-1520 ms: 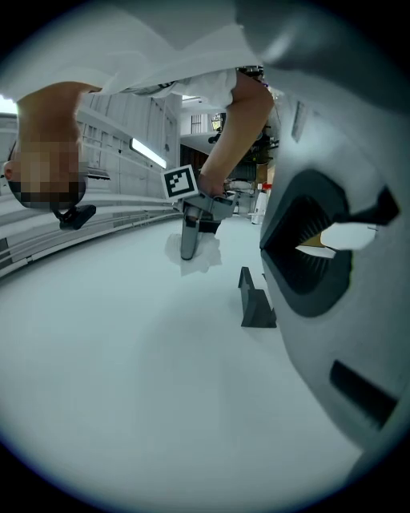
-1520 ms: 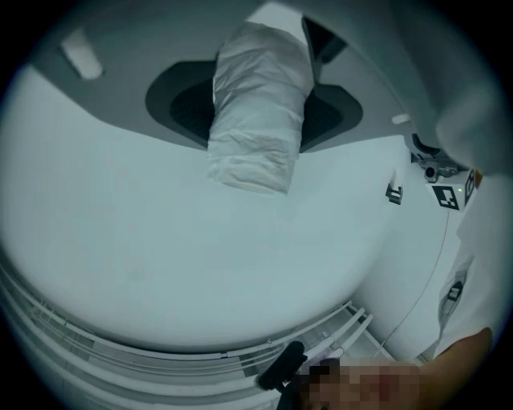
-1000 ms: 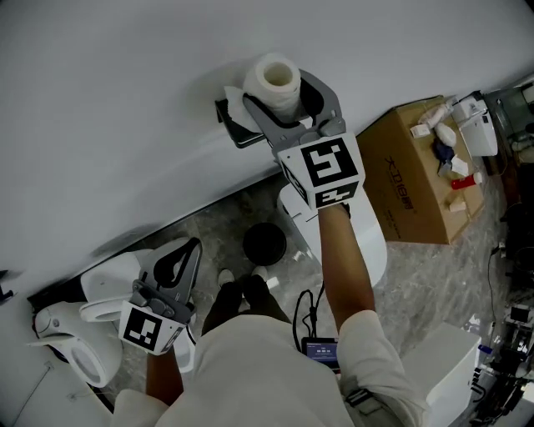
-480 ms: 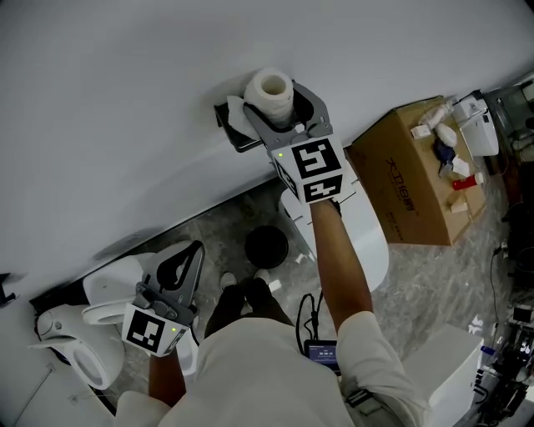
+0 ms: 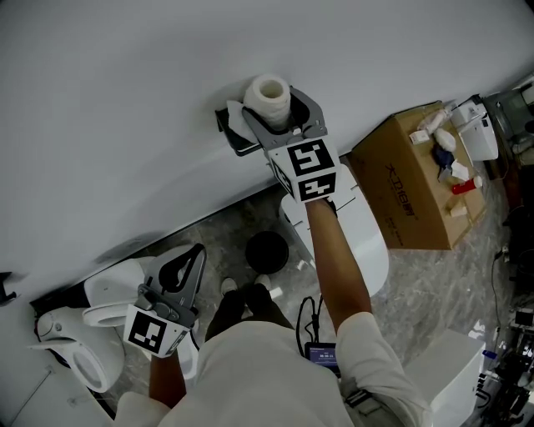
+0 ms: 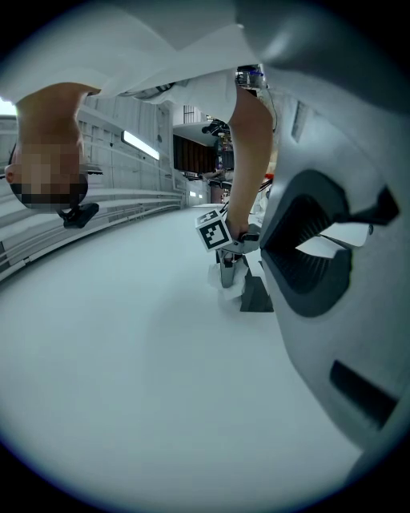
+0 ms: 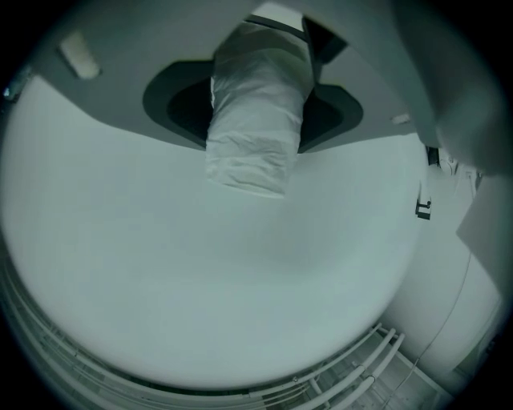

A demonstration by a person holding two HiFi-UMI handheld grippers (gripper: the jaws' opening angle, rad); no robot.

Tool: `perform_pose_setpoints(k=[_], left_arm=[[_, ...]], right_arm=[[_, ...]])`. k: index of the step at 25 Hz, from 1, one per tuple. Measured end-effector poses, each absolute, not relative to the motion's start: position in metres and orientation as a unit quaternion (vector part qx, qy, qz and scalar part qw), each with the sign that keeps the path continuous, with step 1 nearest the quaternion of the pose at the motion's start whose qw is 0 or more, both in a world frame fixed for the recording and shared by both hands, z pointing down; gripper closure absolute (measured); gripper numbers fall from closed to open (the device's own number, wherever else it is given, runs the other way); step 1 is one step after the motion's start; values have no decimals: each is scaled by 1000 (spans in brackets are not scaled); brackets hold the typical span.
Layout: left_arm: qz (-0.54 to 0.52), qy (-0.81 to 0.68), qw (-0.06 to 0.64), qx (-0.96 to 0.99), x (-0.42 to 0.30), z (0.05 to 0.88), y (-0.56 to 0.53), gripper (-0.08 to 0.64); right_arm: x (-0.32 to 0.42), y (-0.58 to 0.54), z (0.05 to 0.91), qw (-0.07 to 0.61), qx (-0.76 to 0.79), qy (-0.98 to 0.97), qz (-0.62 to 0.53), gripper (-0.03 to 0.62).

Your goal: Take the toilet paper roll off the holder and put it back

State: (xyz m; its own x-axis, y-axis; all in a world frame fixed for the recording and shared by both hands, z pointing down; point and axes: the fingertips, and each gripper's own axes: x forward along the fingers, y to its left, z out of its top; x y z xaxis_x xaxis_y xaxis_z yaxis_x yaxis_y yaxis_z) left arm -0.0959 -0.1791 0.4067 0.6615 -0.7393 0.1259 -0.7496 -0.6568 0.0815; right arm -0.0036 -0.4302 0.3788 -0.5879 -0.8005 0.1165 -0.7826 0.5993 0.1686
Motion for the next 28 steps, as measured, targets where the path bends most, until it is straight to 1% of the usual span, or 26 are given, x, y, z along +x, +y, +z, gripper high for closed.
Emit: perform_pose_setpoints(k=[2,5,6,14,18,23,24,28], left_arm=[[36,-412,66,908,-95,404,-178,554],[39,-408,61,910,-95,405,-174,554],[43,-405,56,912,-94,405,-172,554],[38,-399,41,915,-91,397,-168,554],[29,-399,41,916,-88,394,-166,554],[25,-393,38,918,-86,392,-167,554],[26,-391,36,919,-85,393,-167,554],[26,-386,33,922,-82,392,-165,554]], right_arm=[[-2,-430,375,68,446,-891,-38,276],[0,-428,368,44,446,-893,-27,222],[1,-426,365,43,446,-894,-29,216],[17,-392,346,38,445,-893,-52,218],[28,-352,340,27,444,-893,-62,261],[41,-297,350,41,439,-895,-60,300],[43,-286,353,45,440,-895,-59,324],[53,-247,358,47,444,-894,-51,384]])
